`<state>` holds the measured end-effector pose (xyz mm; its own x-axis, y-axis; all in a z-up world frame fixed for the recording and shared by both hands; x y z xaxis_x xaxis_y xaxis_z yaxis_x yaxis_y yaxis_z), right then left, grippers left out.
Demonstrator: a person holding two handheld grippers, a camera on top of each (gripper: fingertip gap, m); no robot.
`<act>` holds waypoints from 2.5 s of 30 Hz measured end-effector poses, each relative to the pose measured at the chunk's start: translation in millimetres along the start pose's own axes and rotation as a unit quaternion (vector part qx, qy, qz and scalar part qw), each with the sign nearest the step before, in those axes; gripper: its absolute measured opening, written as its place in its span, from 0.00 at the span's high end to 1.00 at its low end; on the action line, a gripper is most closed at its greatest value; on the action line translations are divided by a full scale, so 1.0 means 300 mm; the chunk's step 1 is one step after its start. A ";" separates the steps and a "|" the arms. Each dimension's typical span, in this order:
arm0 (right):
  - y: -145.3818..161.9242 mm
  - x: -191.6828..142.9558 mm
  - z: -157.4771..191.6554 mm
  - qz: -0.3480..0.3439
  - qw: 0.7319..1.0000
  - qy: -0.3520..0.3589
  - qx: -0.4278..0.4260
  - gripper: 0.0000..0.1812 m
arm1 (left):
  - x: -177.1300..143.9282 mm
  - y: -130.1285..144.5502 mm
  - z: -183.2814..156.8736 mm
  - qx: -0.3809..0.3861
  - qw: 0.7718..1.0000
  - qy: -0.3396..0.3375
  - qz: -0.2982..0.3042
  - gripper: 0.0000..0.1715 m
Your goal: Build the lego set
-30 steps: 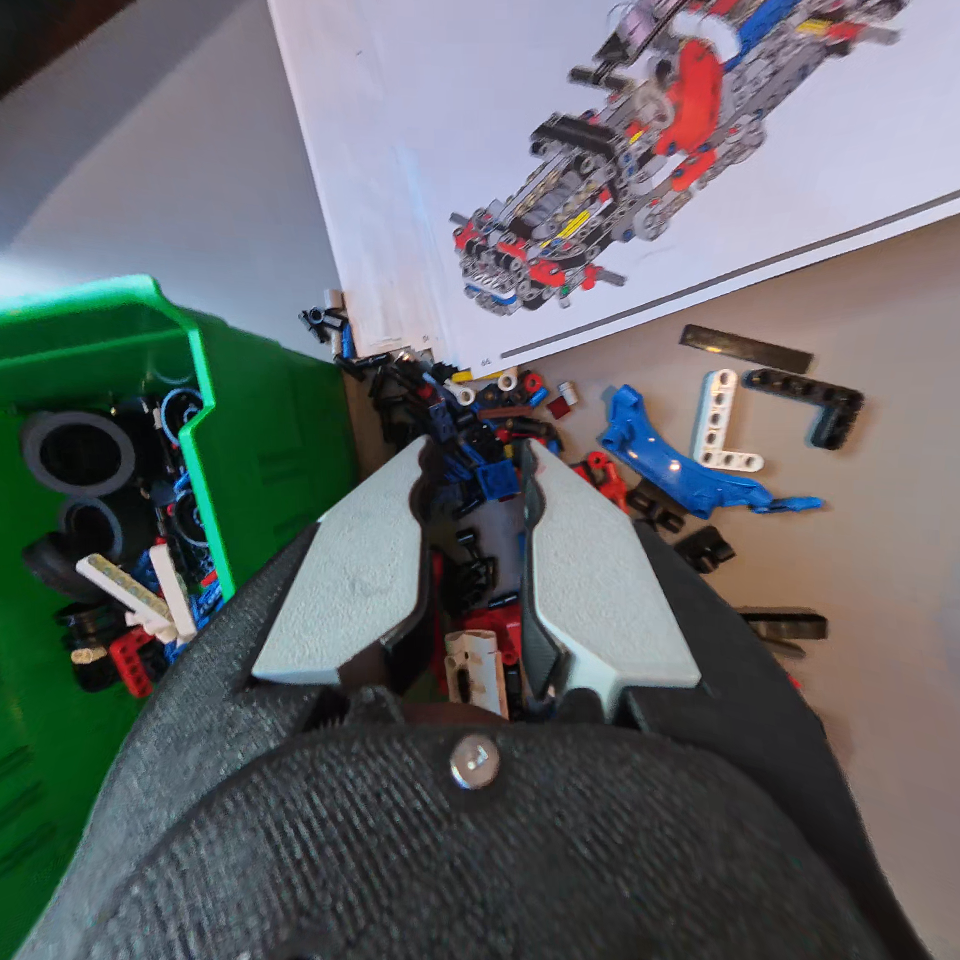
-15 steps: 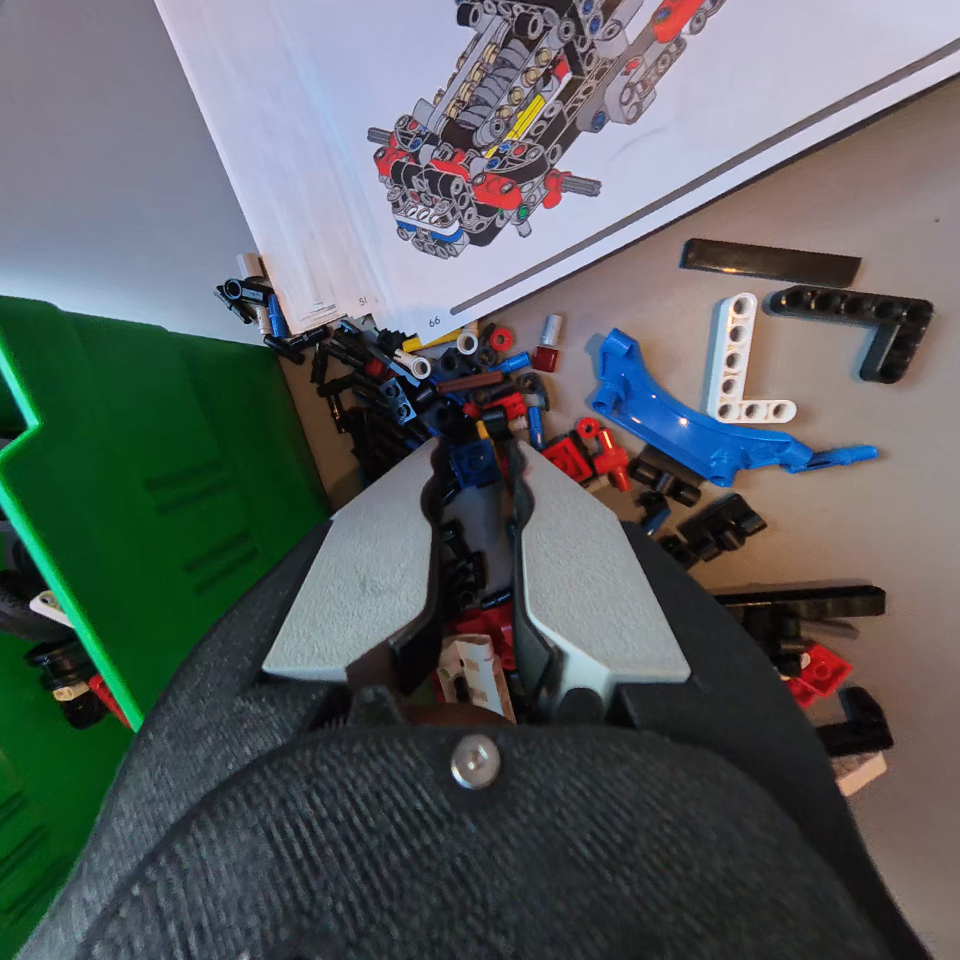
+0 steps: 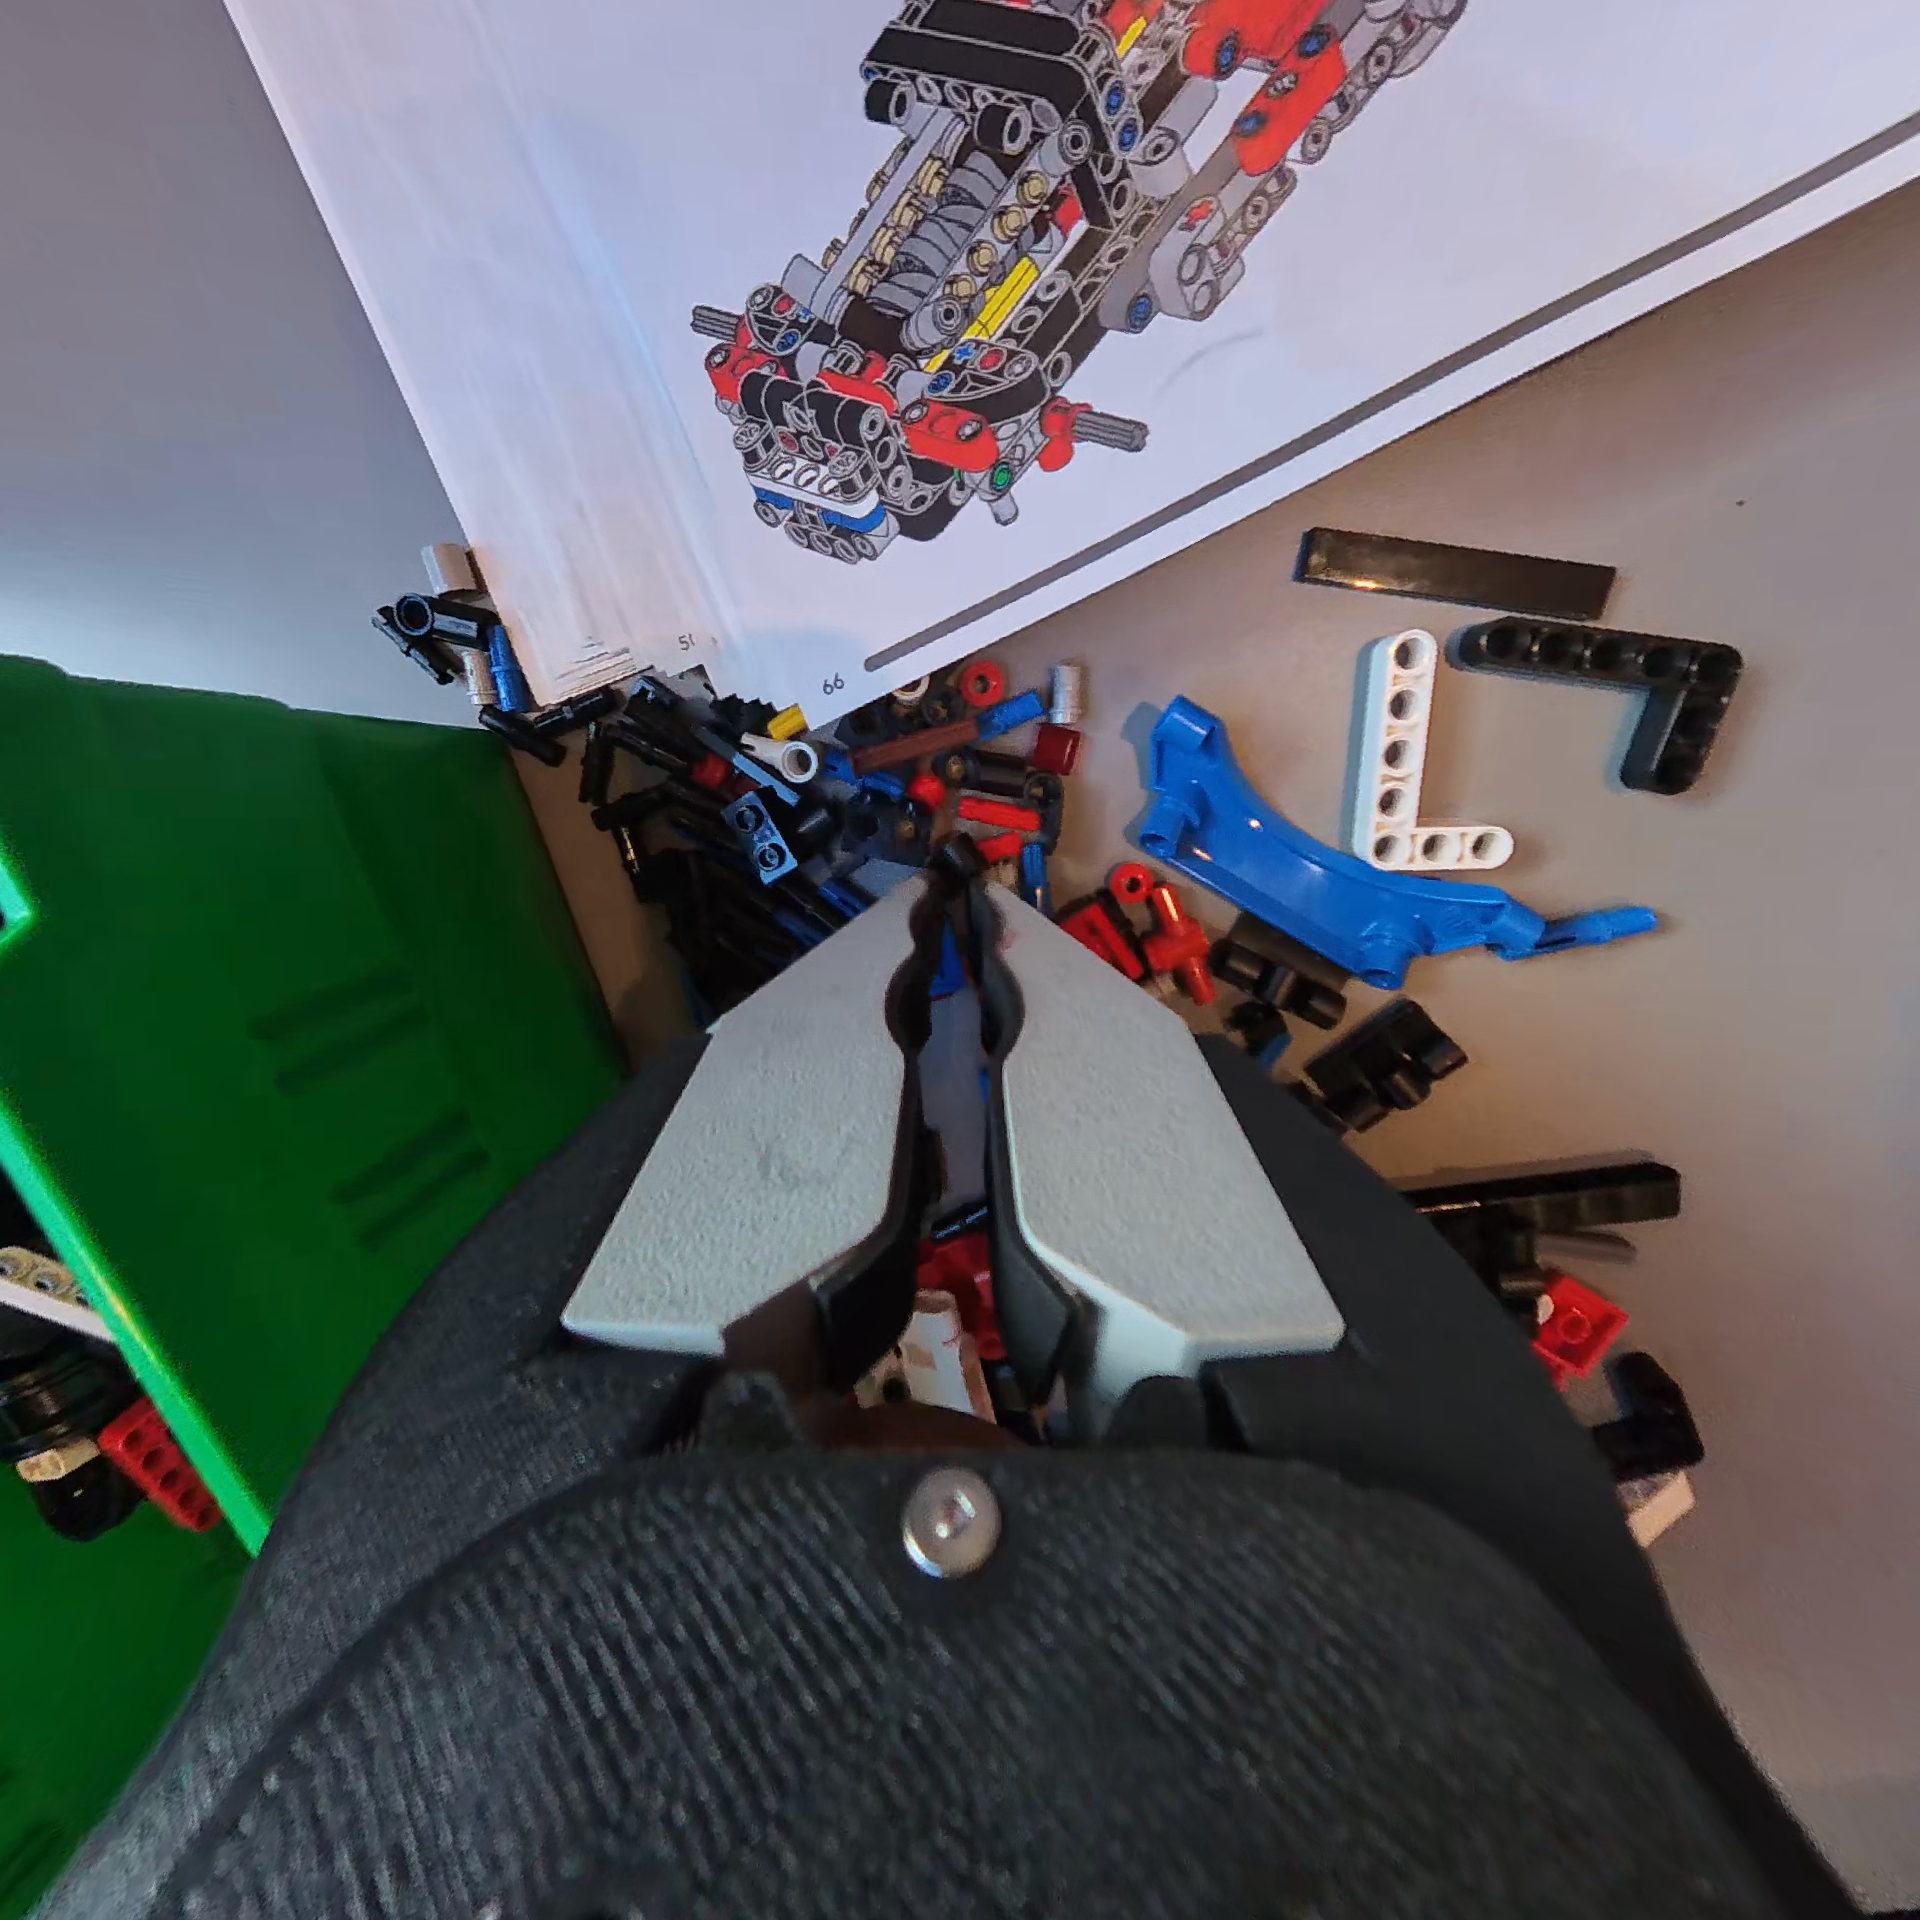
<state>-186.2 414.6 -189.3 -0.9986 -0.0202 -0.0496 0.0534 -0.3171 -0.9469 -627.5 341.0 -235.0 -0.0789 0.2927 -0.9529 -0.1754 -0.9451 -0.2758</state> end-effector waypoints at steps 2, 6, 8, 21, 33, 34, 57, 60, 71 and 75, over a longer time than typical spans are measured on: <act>0.000 0.000 0.000 0.000 1.000 0.000 0.000 0.95 | -0.003 0.002 -0.002 0.004 1.000 0.000 -0.001 1.00; 0.000 0.000 0.001 0.000 1.000 0.001 -0.001 0.95 | -0.009 0.002 -0.004 0.004 1.000 0.007 -0.003 0.96; 0.000 0.000 0.001 0.000 1.000 0.001 -0.002 0.95 | -0.013 -0.002 -0.005 -0.001 1.000 0.014 -0.006 0.89; 0.001 0.001 0.001 0.001 1.000 0.001 -0.002 0.95 | -0.006 -0.013 -0.010 0.009 1.000 0.008 -0.001 0.96; 0.002 0.003 0.002 0.002 1.000 0.002 -0.004 0.95 | -0.110 -0.041 -0.082 0.008 0.998 0.042 -0.042 0.97; 0.003 0.003 0.002 0.002 1.000 0.002 -0.003 0.95 | -0.128 -0.056 -0.125 0.020 0.997 0.057 -0.053 0.97; 0.003 -0.009 0.014 -0.007 1.000 -0.020 0.015 0.95 | -0.098 -0.278 -0.676 0.078 0.941 0.176 -0.278 1.00; -0.001 -0.015 0.009 -0.015 0.999 -0.025 0.029 0.94 | -0.060 -0.260 -0.676 0.076 0.945 0.200 -0.245 1.00; 0.010 0.050 -0.042 0.081 0.995 0.049 0.010 0.91 | -0.125 -0.224 -0.641 0.088 0.937 0.154 -0.302 0.98; 0.011 0.158 -0.102 0.210 0.975 0.069 -0.031 0.97 | -0.161 -0.173 -0.572 0.027 0.925 0.135 -0.353 0.95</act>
<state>-233.4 441.5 -204.5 -0.8794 -0.0068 -0.4760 0.4623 -0.2508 -0.8505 -446.2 350.9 -196.3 0.3214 0.7804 -0.5363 -0.1392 -0.5212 -0.8420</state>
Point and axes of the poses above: each gripper's, where its closed fingertips meet, x out along the fingers, y out of its underside, z = x × y across the jaws, the point moved 5 cm from there along -x, back along the fingers, and after that the axes turned 1 degree about -x, right-handed, at the moved point
